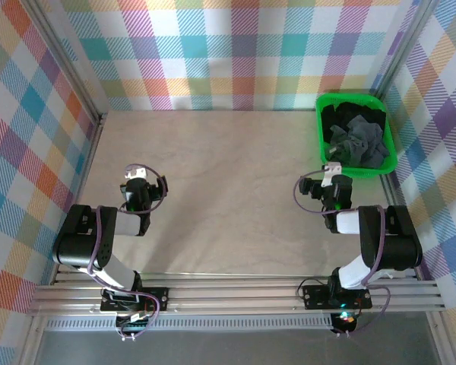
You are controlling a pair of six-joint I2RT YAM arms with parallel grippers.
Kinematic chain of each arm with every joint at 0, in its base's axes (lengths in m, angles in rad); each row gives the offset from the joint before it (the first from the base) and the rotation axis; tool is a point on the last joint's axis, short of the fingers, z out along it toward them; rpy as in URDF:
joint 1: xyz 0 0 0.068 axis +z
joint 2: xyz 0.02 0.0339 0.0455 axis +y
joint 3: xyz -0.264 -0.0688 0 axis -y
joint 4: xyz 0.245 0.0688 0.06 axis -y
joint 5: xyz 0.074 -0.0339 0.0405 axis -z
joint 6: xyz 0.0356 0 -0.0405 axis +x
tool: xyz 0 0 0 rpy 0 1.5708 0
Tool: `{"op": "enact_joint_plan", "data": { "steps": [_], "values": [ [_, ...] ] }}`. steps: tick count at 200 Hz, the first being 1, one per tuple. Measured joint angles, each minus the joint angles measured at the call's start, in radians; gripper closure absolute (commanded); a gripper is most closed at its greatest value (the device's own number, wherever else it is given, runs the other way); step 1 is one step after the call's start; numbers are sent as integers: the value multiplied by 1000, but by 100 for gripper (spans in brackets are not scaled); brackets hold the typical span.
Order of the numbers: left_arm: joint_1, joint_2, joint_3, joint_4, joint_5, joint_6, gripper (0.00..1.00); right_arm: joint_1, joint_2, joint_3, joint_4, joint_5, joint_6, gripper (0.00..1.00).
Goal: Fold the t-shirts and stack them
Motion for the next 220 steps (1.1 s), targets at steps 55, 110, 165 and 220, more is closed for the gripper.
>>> {"op": "enact_joint_plan", "data": {
  "steps": [55,110,165,220],
  "values": [
    [0,0,0,0,0,0,0,0,0,0,0,0,0,0],
    [0,0,0,0,0,0,0,0,0,0,0,0,0,0],
    [-96,-220,8,-164,-111,39,0,63,-172,169,-378,84,16,0],
    [-108,-364,827,-925,-179,-330,0,41,-295,945,-882,50,324,4]
  ]
}}
